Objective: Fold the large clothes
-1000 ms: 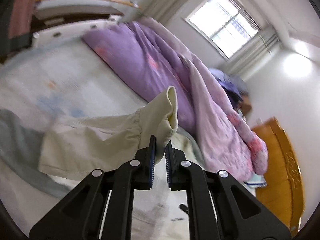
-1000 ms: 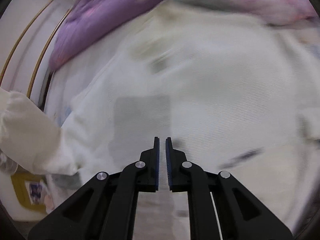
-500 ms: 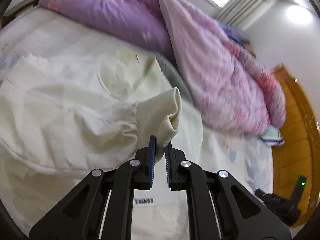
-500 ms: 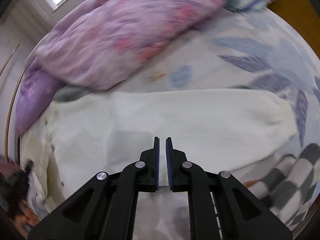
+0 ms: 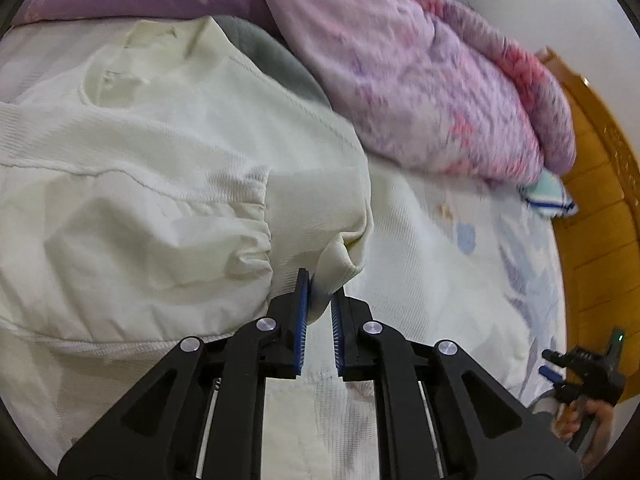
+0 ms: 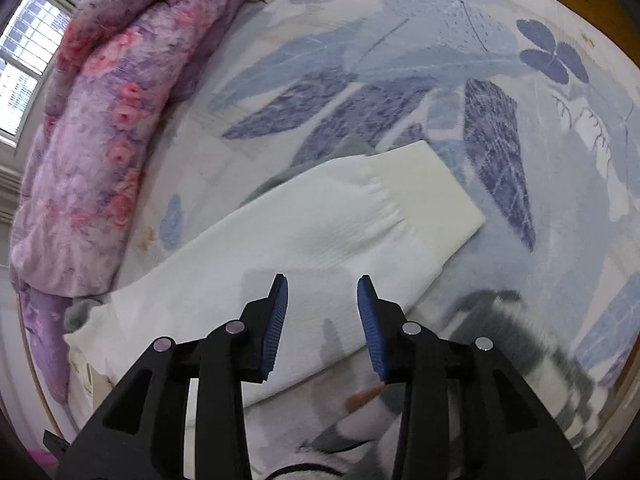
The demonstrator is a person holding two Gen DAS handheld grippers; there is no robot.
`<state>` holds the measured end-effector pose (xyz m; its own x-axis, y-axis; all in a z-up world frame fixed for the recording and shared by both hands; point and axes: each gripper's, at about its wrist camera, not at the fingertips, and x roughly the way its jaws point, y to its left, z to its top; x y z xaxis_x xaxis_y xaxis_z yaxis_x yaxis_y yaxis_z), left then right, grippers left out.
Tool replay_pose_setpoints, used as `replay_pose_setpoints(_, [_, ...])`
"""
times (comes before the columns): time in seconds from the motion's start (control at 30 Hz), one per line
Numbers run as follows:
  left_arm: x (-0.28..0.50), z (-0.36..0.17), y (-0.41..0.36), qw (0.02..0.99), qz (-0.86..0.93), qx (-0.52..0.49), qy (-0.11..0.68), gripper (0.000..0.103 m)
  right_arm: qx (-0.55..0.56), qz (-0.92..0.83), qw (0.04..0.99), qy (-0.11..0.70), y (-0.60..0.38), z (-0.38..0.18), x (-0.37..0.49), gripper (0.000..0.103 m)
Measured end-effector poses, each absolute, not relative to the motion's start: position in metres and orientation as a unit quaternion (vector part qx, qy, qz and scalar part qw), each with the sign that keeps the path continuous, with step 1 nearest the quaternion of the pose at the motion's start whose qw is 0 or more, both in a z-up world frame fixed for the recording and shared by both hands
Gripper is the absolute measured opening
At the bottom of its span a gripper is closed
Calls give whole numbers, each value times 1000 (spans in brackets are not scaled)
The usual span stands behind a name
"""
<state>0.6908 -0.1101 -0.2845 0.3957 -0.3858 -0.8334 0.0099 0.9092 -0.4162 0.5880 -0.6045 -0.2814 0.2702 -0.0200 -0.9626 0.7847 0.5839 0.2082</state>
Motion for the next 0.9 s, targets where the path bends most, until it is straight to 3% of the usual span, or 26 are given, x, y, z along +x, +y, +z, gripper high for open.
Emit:
replay_pose_setpoints(0.13, [693, -303, -128, 798, -128, -161, 567, 13, 347, -312, 676, 570, -618, -298, 596, 34])
replay_pose_setpoints(0.2, [693, -314, -134, 789, -123, -144, 584, 27, 346, -343, 656, 576, -630, -306, 593, 35])
replay_pose_setpoints(0.23, [693, -317, -135, 779, -131, -152, 594, 32, 334, -367, 644, 581, -636, -309, 591, 51])
replay_pose_setpoints(0.3, [691, -316, -135, 772, -139, -167, 597, 48, 339, -409, 612, 586, -654, -320, 579, 65])
replay_pose_setpoints(0.43, [682, -301, -134, 759, -182, -203, 591, 52, 474, -375, 572, 554, -674, -353, 549, 65])
replay_pose_setpoints(0.57, [667, -278, -120, 758, -213, -235, 570, 62, 530, -345, 600, 490, -679, -360, 529, 65])
replay_pose_setpoints(0.63, [659, -265, -102, 769, -204, -236, 558, 65, 538, -316, 628, 465, -678, -358, 526, 52])
replay_pose_setpoints(0.7, [654, -260, -80, 775, -186, -238, 555, 66, 531, -308, 642, 460, -675, -353, 525, 50])
replay_pose_setpoints(0.77, [651, -260, -58, 779, -165, -239, 555, 66, 529, -292, 653, 457, -673, -350, 527, 31])
replay_pose_setpoints(0.8, [650, -261, -43, 781, -148, -239, 557, 66, 517, -292, 662, 458, -673, -346, 527, 15])
replay_pose_setpoints(0.9, [646, -264, 3, 788, -92, -244, 558, 66, 477, -309, 694, 441, -663, -317, 529, 9])
